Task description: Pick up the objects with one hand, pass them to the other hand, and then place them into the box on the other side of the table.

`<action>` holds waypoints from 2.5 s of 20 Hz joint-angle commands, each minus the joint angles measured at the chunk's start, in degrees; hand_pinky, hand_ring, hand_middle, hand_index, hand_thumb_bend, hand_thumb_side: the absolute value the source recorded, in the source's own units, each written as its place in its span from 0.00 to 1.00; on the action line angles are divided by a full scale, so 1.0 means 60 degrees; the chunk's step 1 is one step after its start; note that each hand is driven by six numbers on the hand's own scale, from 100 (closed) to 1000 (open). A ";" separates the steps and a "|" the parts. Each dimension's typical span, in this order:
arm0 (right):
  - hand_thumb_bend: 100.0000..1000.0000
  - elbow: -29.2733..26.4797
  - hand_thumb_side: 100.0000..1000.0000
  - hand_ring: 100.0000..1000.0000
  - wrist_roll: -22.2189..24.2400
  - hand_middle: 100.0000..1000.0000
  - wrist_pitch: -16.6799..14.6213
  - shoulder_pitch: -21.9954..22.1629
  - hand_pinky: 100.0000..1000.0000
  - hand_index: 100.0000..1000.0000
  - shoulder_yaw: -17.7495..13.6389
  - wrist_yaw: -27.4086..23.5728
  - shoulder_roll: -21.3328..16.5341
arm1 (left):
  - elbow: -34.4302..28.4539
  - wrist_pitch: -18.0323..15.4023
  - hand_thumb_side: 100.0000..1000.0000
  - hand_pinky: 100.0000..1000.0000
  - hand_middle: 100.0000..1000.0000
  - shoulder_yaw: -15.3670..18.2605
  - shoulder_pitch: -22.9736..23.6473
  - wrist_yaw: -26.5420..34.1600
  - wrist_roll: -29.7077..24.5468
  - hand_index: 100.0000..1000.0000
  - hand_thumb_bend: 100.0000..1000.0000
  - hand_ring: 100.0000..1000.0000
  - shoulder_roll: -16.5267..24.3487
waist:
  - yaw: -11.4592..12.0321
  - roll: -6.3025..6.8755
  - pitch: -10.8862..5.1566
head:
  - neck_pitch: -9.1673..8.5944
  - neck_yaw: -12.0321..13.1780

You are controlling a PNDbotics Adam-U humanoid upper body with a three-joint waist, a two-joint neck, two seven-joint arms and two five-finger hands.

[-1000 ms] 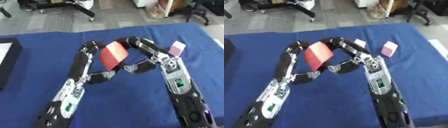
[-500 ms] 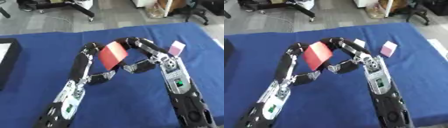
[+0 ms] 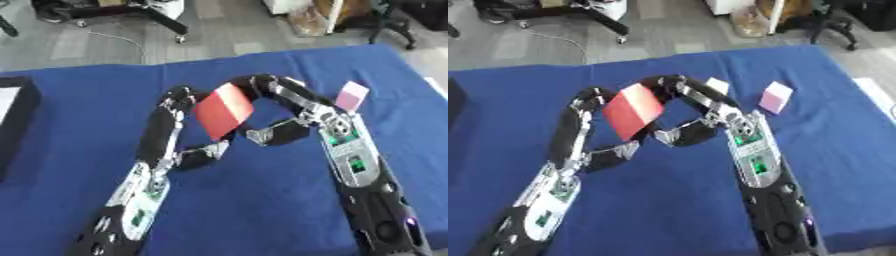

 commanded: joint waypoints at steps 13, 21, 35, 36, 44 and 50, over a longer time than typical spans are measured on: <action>0.00 -0.0166 0.00 0.73 0.0591 0.73 0.0189 -0.0193 0.74 0.44 -0.0034 -0.0408 -0.0001 | -0.0217 -0.0197 0.18 0.82 0.45 0.0022 -0.0195 0.0016 0.0358 0.48 0.03 0.53 -0.0006 | -0.0009 -0.0152 -0.0085 | -0.0023 -0.0064; 0.00 -0.0245 0.07 0.75 0.0650 0.75 0.0284 -0.0213 0.76 0.55 -0.0063 -0.0408 -0.0013 | -0.0227 -0.0236 0.18 0.80 0.40 0.0027 -0.0209 0.0056 0.0401 0.43 0.00 0.51 0.0006 | -0.0021 -0.0155 -0.0082 | -0.0023 -0.0074; 0.00 -0.0491 0.17 0.77 0.0810 0.77 0.0143 -0.0291 0.78 0.73 -0.0129 -0.0237 -0.0048 | -0.0200 -0.0172 0.16 0.80 0.38 0.0075 -0.0219 0.0064 0.0427 0.40 0.00 0.49 0.0026 | -0.0004 -0.0162 -0.0091 | -0.0023 -0.0066; 0.00 -0.0506 0.18 0.77 0.0806 0.78 0.0109 -0.0310 0.78 0.75 -0.0137 -0.0234 -0.0054 | -0.0198 -0.0173 0.16 0.80 0.37 0.0072 -0.0218 0.0052 0.0412 0.40 0.00 0.49 0.0028 | -0.0002 -0.0161 -0.0092 | -0.0023 -0.0066; 0.07 -0.0507 0.22 0.79 0.0666 0.80 -0.0290 -0.0497 0.80 0.91 -0.0169 0.0012 -0.0141 | -0.0179 -0.0173 0.16 0.80 0.37 0.0067 -0.0226 0.0001 0.0326 0.39 0.00 0.49 0.0031 | 0.0026 -0.0157 -0.0099 | -0.0023 -0.0069; 0.12 -0.0447 0.22 0.81 0.0694 0.81 -0.0614 -0.0621 0.81 0.96 -0.0161 0.0357 -0.0216 | -0.0168 -0.0159 0.16 0.80 0.37 0.0079 -0.0234 -0.0032 0.0262 0.39 0.00 0.49 0.0035 | 0.0050 -0.0156 -0.0105 | -0.0023 -0.0068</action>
